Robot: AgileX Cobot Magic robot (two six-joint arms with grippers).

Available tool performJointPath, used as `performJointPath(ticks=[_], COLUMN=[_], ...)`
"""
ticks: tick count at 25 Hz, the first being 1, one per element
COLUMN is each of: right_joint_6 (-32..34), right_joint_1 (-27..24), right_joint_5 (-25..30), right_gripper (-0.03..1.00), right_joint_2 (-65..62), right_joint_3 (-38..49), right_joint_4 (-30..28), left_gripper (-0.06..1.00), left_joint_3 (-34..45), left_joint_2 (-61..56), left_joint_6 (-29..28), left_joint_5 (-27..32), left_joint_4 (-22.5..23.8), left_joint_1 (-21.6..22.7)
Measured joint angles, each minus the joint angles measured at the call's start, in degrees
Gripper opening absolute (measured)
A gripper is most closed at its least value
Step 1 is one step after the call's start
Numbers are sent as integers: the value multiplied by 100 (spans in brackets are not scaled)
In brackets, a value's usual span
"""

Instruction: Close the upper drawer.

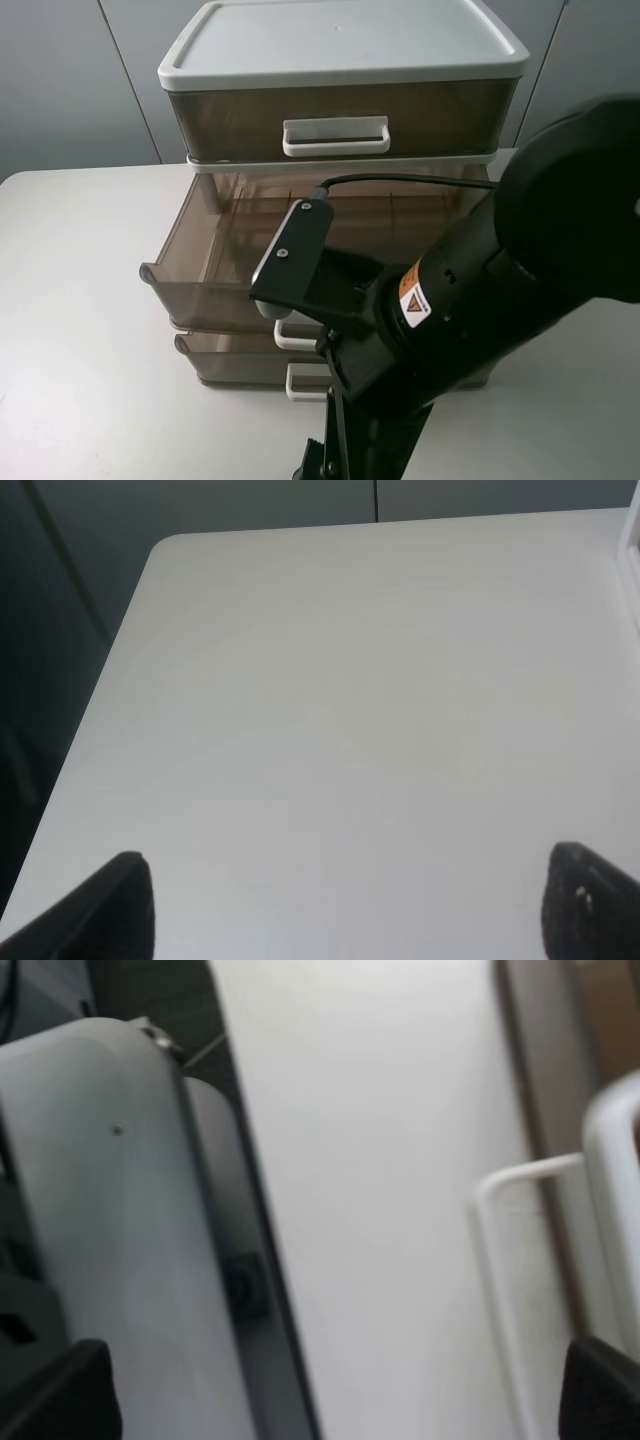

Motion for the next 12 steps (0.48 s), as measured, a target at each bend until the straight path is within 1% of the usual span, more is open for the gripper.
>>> performJointPath(ticks=[5,8,12], right_joint_6=[229,460,653], right_joint_1=[-86,-86,-86], right_joint_5=[-174,-209,-217], right_gripper=[67,67,66], right_joint_2=[0,0,-10], right_joint_3=[-9,-9,-9], right_joint_4=[-322,-553,-723], left_gripper=[74,74,74], left_joint_3=[0,0,0], left_joint_2=[0,0,0], left_joint_6=[0,0,0], left_joint_5=[0,0,0], left_joint_4=[0,0,0], left_joint_1=[0,0,0])
